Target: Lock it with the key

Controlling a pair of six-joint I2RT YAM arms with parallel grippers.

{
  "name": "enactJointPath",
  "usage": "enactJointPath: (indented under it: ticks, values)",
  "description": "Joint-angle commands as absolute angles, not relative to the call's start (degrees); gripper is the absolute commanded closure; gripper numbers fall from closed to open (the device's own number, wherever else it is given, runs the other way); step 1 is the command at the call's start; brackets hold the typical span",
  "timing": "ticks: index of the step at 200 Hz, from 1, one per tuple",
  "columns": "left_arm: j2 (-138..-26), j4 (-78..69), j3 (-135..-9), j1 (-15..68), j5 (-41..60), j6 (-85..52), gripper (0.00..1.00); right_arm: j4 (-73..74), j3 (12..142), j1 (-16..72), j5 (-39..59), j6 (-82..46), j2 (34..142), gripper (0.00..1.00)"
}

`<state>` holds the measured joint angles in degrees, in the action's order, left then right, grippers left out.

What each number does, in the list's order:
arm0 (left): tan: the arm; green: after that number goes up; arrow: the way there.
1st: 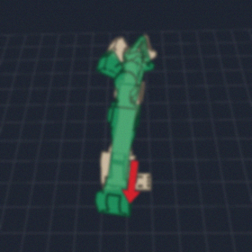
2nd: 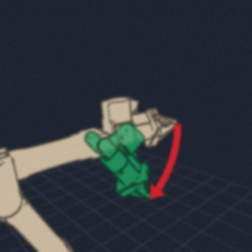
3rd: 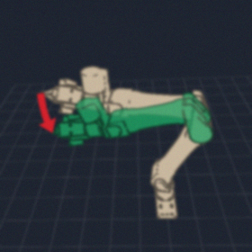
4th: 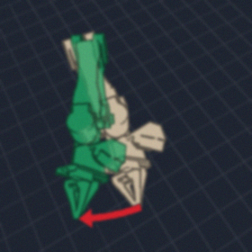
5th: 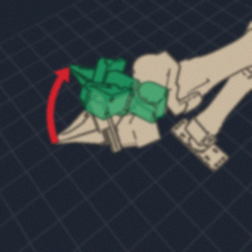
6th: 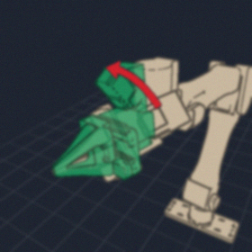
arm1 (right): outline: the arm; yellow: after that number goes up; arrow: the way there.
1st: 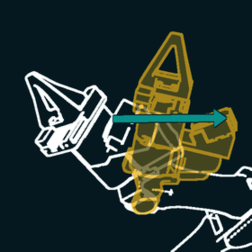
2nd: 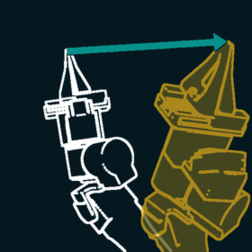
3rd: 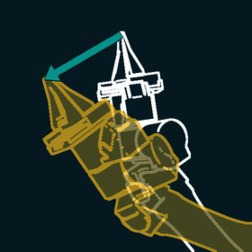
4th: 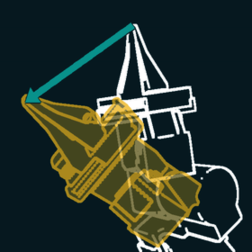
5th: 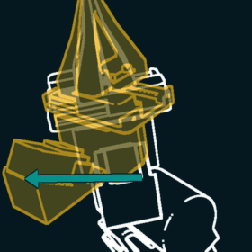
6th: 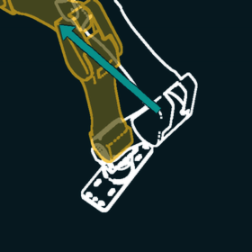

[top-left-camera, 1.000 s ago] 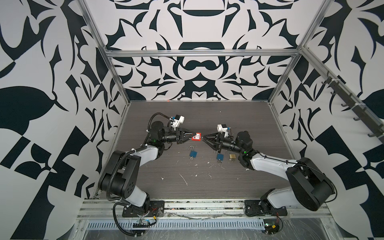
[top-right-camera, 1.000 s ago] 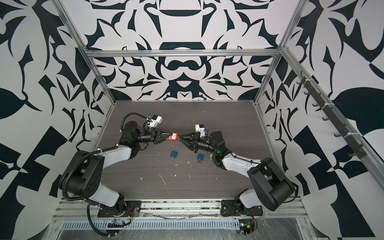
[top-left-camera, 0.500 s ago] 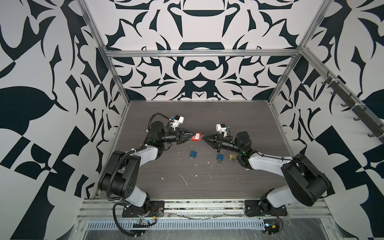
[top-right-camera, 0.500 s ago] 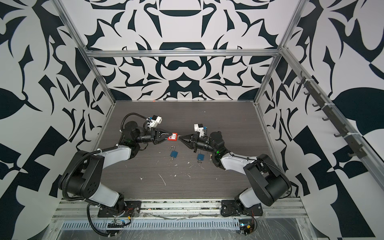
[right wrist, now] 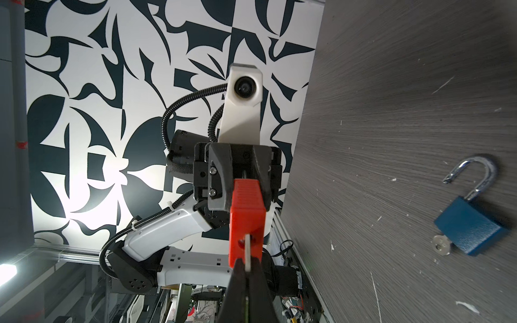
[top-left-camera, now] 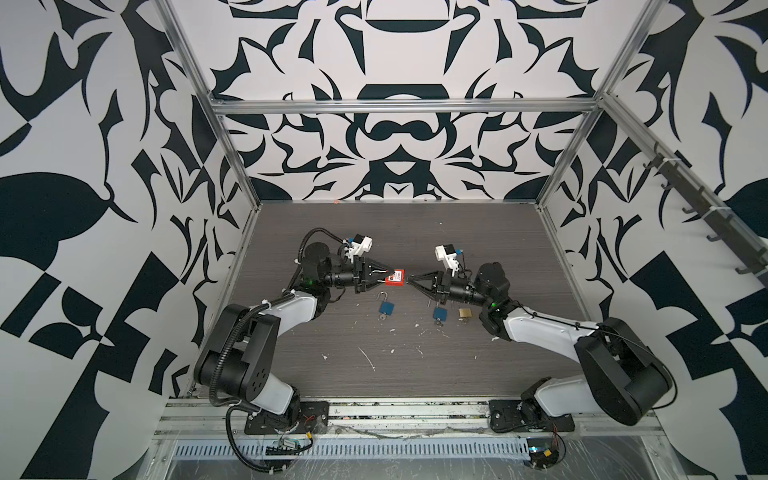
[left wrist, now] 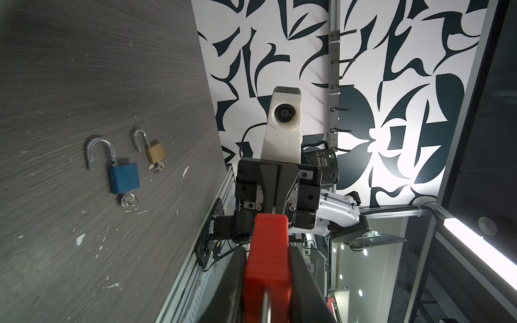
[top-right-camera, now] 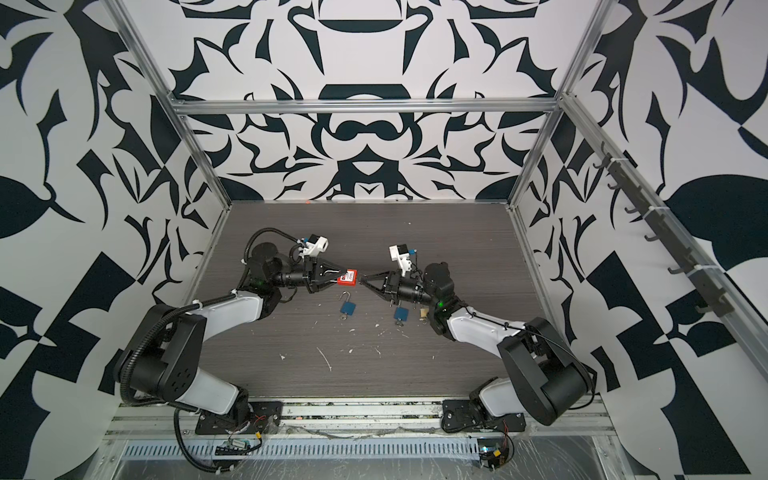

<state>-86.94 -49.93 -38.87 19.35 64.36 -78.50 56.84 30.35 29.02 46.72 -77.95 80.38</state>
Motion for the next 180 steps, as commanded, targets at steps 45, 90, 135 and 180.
enactJointPath:
  ticks: [45,90,135,180]
  values:
    - [-82.4,-32.1,-41.3,18.3,63.1,-67.5,1.0,80.6,22.0,20.0,46.1,-89.1,83.7,1.0]
    - [-74.8,10.7,-52.0,24.0,38.3,-35.0,1.0,54.9,16.0,12.3,34.9,-81.9,75.2,1.0]
    - [-74.9,9.8,-52.6,24.8,40.0,-35.1,1.0,28.7,15.4,8.5,12.7,-68.9,60.0,1.0]
    - [-75.9,7.0,-51.2,25.2,40.4,-36.0,1.0,35.1,13.4,5.7,9.1,-72.2,66.8,1.0]
